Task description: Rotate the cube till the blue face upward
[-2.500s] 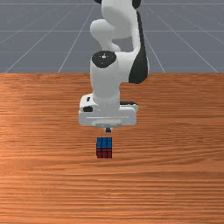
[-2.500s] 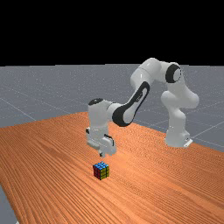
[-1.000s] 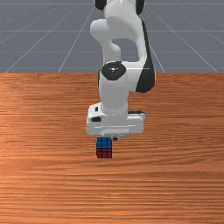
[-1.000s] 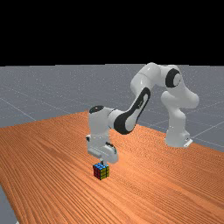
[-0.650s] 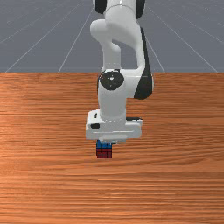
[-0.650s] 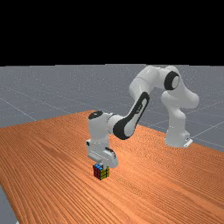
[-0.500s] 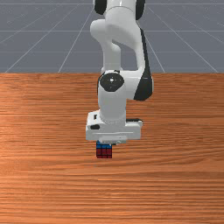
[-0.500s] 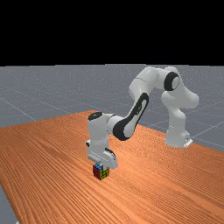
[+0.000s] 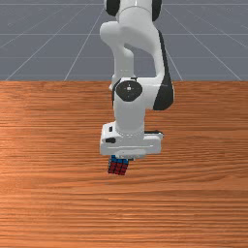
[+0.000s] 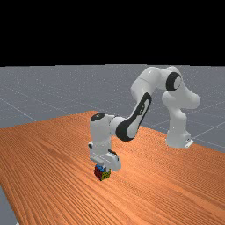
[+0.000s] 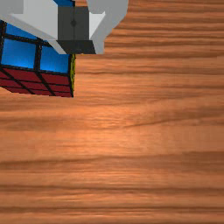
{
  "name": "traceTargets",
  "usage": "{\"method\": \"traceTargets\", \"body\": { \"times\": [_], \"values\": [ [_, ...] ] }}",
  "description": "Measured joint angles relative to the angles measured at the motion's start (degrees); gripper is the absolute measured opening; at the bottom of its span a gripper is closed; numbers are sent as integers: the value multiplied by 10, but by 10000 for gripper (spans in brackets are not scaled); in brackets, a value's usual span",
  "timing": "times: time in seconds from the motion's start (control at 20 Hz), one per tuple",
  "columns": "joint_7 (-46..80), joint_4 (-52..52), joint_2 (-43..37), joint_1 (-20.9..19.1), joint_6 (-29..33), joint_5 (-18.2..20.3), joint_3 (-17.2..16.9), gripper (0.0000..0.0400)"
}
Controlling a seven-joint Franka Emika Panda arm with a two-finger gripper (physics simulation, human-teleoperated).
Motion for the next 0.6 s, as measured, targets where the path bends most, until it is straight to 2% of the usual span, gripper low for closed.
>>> {"method": "traceTargets", "body": {
  "times": [0.3,0.6],
  "values": [
    [5,-3,11,16,-5,9,20,0],
    [5,0,15,19,-8,12,25,0]
  ]
}}
